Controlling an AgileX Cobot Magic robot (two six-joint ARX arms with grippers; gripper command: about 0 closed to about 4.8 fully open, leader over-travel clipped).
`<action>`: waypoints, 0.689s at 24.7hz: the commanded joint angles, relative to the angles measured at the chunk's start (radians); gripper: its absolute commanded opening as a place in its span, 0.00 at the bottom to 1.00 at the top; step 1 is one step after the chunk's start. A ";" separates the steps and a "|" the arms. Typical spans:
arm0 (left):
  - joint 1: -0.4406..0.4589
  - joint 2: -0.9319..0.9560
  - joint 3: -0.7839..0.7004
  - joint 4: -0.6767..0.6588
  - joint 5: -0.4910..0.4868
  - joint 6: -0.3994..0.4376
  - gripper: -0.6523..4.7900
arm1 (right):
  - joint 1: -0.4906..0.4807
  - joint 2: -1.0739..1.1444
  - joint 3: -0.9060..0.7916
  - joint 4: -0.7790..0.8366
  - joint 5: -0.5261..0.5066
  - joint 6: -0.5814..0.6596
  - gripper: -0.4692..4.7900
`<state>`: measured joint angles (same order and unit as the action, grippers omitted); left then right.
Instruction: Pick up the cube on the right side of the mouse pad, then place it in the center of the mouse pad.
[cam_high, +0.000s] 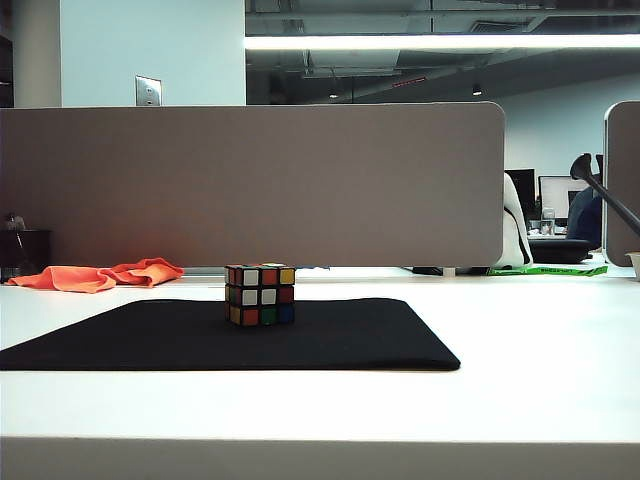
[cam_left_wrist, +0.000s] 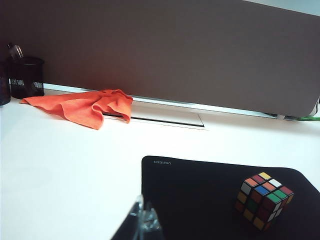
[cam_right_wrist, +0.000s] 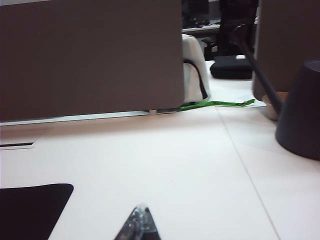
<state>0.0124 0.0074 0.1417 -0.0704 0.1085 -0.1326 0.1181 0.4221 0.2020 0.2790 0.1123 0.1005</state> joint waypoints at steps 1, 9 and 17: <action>0.000 0.000 0.004 0.016 0.027 -0.005 0.11 | -0.002 -0.075 -0.041 0.016 0.005 0.004 0.09; 0.000 0.000 0.004 0.062 0.098 0.005 0.11 | -0.060 -0.183 -0.095 -0.020 -0.053 -0.036 0.09; 0.000 0.000 0.004 0.063 0.098 0.005 0.11 | -0.166 -0.183 -0.095 -0.064 -0.222 -0.057 0.09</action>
<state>0.0124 0.0074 0.1417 -0.0204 0.2012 -0.1284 -0.0444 0.2401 0.1047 0.1997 -0.0921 0.0460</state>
